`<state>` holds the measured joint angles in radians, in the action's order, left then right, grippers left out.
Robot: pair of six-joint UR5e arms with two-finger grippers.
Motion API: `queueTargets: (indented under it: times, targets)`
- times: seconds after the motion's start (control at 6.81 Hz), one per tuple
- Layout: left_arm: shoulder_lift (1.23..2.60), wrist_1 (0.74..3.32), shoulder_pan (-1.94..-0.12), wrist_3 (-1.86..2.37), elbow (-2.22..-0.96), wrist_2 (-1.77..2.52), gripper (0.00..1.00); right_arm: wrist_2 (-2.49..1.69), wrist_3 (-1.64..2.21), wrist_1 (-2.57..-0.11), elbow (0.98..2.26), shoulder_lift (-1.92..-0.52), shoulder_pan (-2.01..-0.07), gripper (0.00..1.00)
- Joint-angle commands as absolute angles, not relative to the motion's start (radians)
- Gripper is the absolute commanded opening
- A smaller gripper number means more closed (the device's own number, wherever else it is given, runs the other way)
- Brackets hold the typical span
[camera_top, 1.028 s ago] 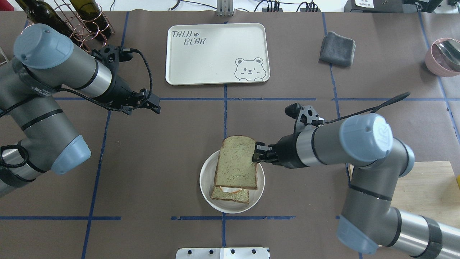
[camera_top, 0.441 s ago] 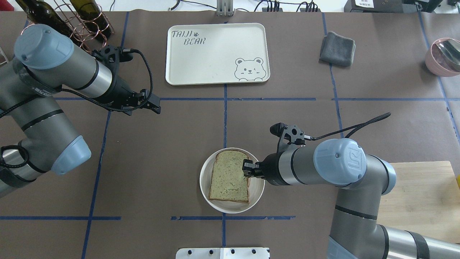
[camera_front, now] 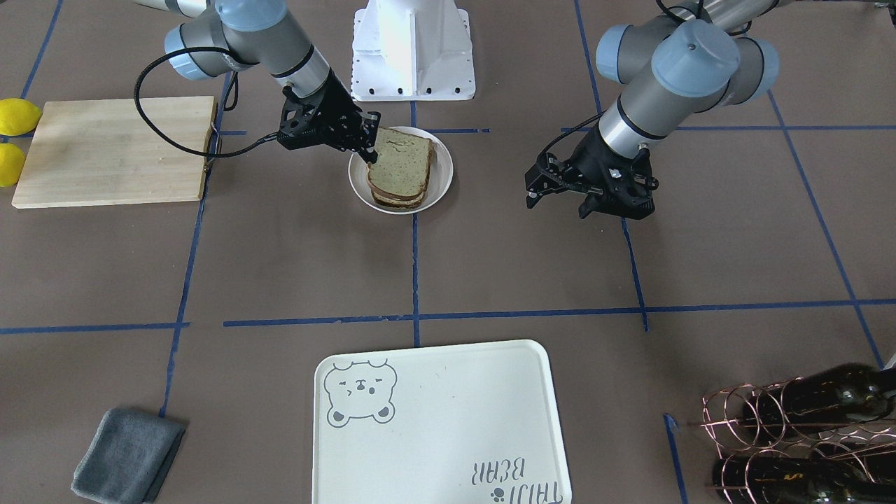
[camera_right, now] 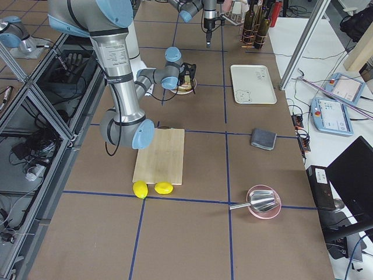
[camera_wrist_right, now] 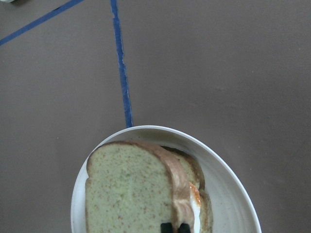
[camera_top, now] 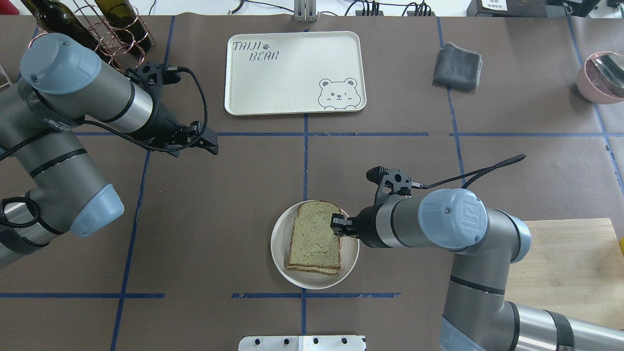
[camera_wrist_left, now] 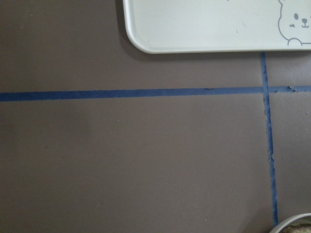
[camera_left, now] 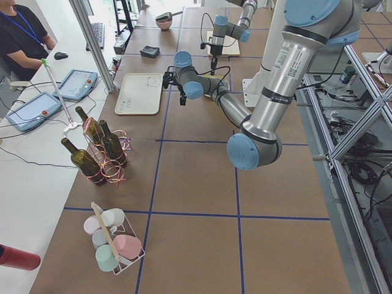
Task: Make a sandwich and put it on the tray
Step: 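Open and withdraw the right gripper while the left gripper moves to the plate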
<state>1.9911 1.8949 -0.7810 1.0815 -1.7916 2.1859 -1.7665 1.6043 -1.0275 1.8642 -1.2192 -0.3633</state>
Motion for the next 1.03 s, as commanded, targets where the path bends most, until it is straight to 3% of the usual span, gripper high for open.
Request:
queueTargets:
  times: [0.0, 0.15, 0.44, 0.73, 0.88]
  targets:
    - [1.993, 1.894, -0.775, 1.083, -1.787, 2.186, 1.00, -1.758, 1.611, -1.026, 1.853, -1.216, -0.368, 0.30]
    - [2.008, 1.896, -0.750, 1.118, -1.786, 2.186, 1.00, -1.756, 1.614, -1.028, 1.858, -1.215, -0.374, 0.99]
    - [2.028, 1.894, -0.651, 1.185, -1.784, 2.136, 0.97, -1.788, 1.612, -1.031, 1.884, -1.215, -0.431, 1.00]
    - [2.037, 1.894, -0.533, 1.284, -1.782, 2.051, 0.76, -1.953, 1.612, -1.031, 1.901, -1.216, -0.561, 1.00]
    - [2.057, 1.896, -0.496, 1.311, -1.772, 2.049, 0.72, -2.009, 1.612, -1.031, 1.902, -1.216, -0.613, 1.00]
